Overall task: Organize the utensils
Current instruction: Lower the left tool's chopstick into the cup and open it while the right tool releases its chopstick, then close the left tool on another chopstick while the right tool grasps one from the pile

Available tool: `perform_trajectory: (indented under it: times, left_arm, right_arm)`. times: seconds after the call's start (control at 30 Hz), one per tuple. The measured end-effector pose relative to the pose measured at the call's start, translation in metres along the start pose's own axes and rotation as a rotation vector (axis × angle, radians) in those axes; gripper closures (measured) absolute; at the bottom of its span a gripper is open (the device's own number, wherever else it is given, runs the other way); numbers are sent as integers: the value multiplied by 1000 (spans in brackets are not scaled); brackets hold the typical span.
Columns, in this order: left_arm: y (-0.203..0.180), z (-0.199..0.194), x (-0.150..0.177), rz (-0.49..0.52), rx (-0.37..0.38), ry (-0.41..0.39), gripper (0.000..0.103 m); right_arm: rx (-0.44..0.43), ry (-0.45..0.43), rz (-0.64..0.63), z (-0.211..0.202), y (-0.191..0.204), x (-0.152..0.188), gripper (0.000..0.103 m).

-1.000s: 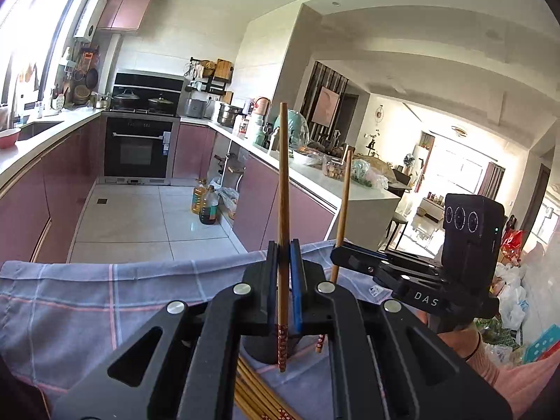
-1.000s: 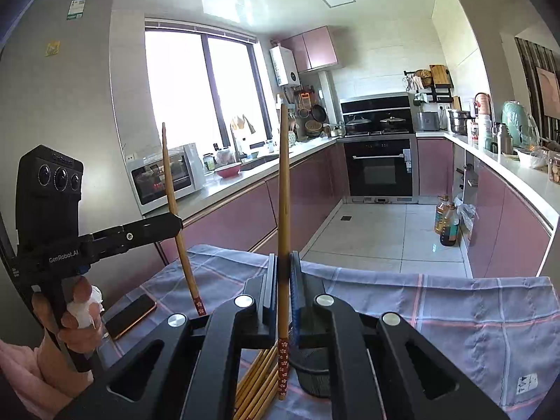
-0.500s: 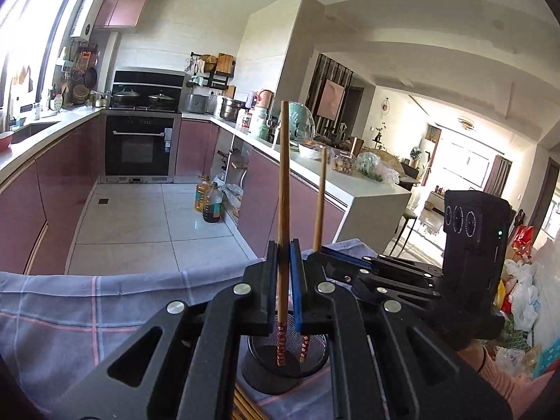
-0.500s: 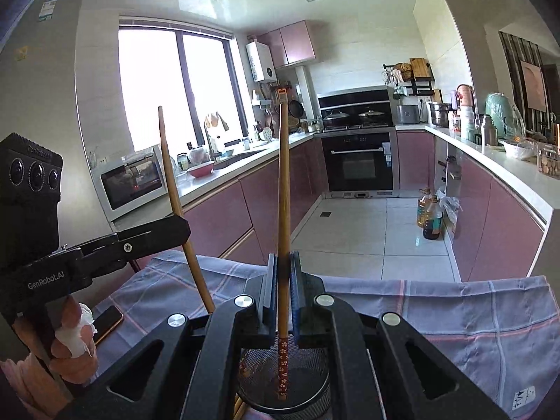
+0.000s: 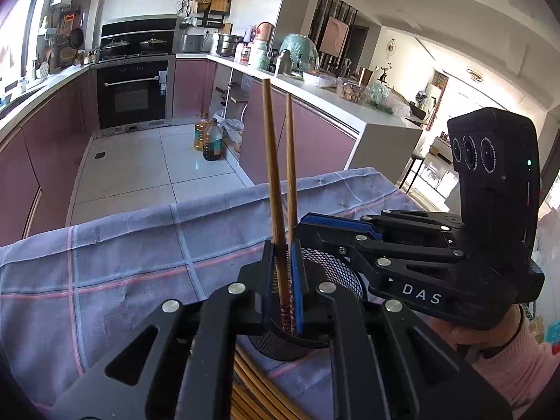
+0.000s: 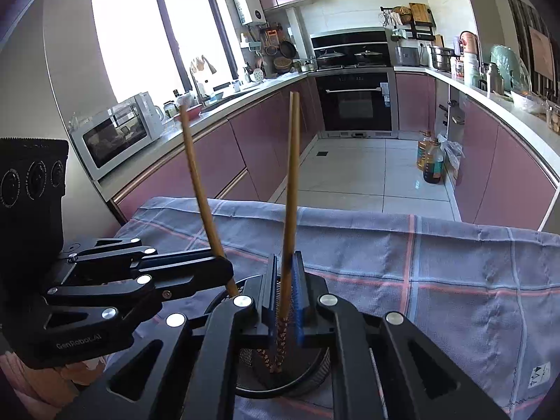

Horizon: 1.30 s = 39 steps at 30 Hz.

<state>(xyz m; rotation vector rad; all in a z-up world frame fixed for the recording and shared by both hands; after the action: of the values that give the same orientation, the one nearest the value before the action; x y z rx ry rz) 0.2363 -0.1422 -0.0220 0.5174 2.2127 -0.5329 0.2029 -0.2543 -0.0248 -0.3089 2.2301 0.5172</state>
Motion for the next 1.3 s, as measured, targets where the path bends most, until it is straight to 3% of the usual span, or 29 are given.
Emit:
perform_trajectory:
  times: [0.23, 0.47, 0.57, 0.7, 0.9, 1.3]
  left_arm:
    - [10, -24, 7, -7, -74, -84, 77]
    - [22, -77, 33, -5, -152, -183, 61]
    - [27, -85, 57, 3, -178, -151, 59]
    - [33, -71, 97, -2, -185, -43, 58]
    - [37, -46, 149, -11, -184, 96, 58]
    - [35, -25, 181, -35, -179, 162, 57]
  right_arm:
    - [19, -55, -5, -14, 2, -1, 77]
    - [-58, -122, -75, -57, 30, 19, 62]
    - [-81, -93, -123, -62, 47, 40, 57]
    - [-90, 6, -131, -44, 57, 74, 56]
    - [-78, 120, -68, -15, 53, 110, 56]
    - [-45, 167, -56, 1, 54, 131, 56]
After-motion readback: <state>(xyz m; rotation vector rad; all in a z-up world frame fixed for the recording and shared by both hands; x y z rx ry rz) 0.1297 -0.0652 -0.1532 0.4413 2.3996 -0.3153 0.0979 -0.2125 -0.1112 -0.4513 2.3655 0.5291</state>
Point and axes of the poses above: each gripper's, at about its wrist camera, not at the fingertips, and z roughly the way its jaws point, y to its left, x to its underside, the point moved 4 cm from there along z, roughly the way its jaws point, and after that the axes turned 1 degree about -x, right-handed, at the moved point
